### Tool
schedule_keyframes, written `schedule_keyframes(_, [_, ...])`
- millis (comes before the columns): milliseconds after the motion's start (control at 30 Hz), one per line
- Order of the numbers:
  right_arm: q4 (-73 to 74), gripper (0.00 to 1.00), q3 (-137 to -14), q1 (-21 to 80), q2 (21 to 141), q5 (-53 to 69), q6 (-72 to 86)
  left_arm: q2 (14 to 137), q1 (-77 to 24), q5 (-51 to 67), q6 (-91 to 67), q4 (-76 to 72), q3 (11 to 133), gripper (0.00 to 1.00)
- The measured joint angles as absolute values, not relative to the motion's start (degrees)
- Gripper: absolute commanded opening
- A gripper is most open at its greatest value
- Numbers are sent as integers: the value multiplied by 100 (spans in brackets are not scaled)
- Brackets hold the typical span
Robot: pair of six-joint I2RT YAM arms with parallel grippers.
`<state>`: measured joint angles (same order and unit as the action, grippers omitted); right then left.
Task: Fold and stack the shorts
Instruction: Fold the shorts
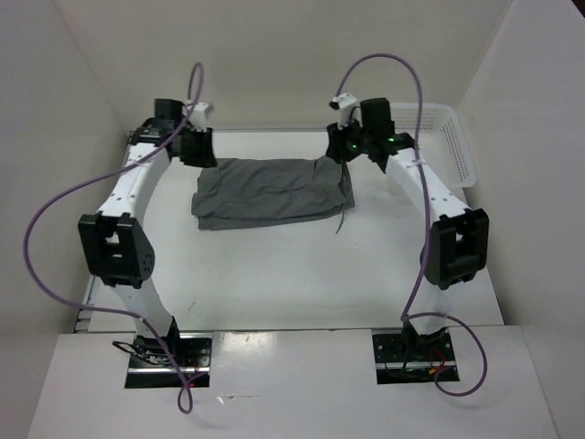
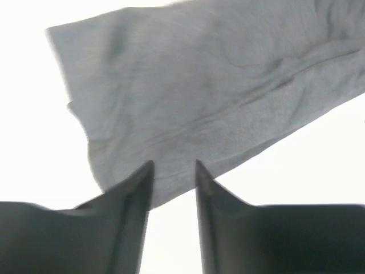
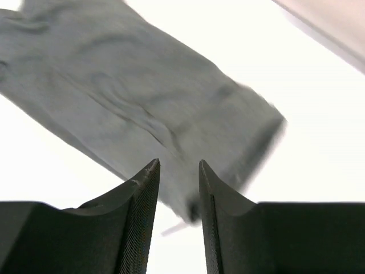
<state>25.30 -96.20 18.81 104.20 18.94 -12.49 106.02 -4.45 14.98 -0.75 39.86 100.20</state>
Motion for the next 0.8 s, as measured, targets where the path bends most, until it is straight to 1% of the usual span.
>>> schedule_keyframes(33, [2541, 43, -9406, 1649, 10232, 1957, -1245, 10405, -207, 1610, -34, 3944, 9907, 33])
schedule_keyframes(100, [2545, 47, -9065, 1356, 10084, 2038, -1260, 10287, 287, 1811, -25, 3892, 9745, 38])
schedule_keyframes(133, [2554, 49, -8956, 1315, 10088, 2069, -1269, 10346, 464, 1863, -21, 3872, 9686, 41])
schedule_keyframes(167, [2574, 51, -8829, 1313, 10145, 2152, -1295, 10490, 639, 1946, -32, 3874, 9616, 47])
schedule_keyframes(233, [2639, 52, -8698, 1330, 10269, 2318, -1293, 10853, 797, 2104, -19, 3896, 9511, 50])
schedule_keyframes(400, [2670, 52, -8597, 1286, 10558, 2617, -1293, 11607, 985, 2449, -27, 3990, 9299, 52])
schedule_keyframes(500, [2655, 55, -8527, 1208, 10560, 2687, -1293, 11673, 1109, 2580, -30, 4025, 9284, 53])
schedule_keyframes(667, [2633, 55, -8322, 1173, 10560, 2714, -1356, 11712, 1208, 2591, -27, 3986, 9284, 54])
schedule_keyframes(700, [2639, 57, -8285, 1173, 10560, 2709, -1382, 11727, 1208, 2582, -27, 3979, 9277, 55])
schedule_keyframes(800, [2639, 58, -8167, 1173, 10560, 2685, -1468, 11773, 1208, 2585, -27, 3962, 9223, 55])
